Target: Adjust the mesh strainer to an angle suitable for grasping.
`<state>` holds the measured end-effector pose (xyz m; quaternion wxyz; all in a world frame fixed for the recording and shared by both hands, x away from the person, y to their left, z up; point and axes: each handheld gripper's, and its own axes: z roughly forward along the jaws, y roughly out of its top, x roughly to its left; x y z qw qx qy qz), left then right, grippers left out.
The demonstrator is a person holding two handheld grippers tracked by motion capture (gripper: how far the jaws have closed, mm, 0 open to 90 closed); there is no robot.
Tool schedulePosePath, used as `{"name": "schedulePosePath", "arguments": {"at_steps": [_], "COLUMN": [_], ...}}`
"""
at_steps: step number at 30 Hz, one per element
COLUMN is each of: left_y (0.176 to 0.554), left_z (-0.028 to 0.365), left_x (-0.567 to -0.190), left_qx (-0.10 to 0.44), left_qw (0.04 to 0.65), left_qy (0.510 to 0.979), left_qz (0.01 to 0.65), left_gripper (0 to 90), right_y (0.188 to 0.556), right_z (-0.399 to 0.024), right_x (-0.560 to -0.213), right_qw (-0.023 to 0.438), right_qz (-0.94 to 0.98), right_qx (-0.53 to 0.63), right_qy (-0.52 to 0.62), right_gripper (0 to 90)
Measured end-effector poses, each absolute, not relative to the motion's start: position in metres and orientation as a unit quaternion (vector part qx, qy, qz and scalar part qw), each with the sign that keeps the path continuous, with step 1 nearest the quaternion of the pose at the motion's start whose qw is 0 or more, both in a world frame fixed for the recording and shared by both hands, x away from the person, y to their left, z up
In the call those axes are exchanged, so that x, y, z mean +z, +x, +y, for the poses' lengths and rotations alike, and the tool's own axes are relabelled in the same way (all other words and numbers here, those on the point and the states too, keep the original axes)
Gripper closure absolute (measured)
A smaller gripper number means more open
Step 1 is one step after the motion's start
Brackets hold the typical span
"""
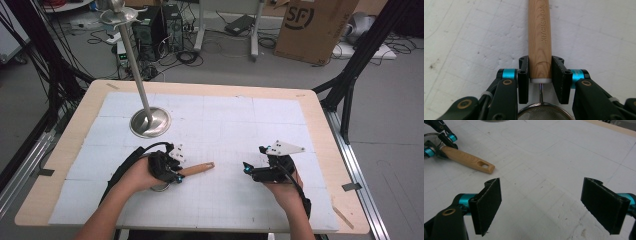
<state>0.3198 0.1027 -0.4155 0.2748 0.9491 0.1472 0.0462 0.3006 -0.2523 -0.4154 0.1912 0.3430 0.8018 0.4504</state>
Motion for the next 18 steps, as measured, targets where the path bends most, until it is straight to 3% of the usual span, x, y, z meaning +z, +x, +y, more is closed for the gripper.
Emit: {"name": "schedulePosePath", "arguments": {"at_steps": [9,18], "left_y": [0.315,0.309], "left_z": [0.108,0.124], "left_x": [-0.404,-0.383], "left_qx": [0.053,0.059], "left_qw": [0.306,0.385], "left_qy": [0.94,0.91], "left_qz": [0.141,0.141], "left_gripper": [70.5,70.6], "right_y": [0.301,0.301], "right_z": [-0.252,-0.251], "right_x": [-0.416,-0.416], "right_qw": [0.192,0.189], "right_qz": [0.804,0.804], "right_qx": [0.449,0.448], "right_qy": [0.34,0.343], "right_gripper": [15.9,15.9]}}
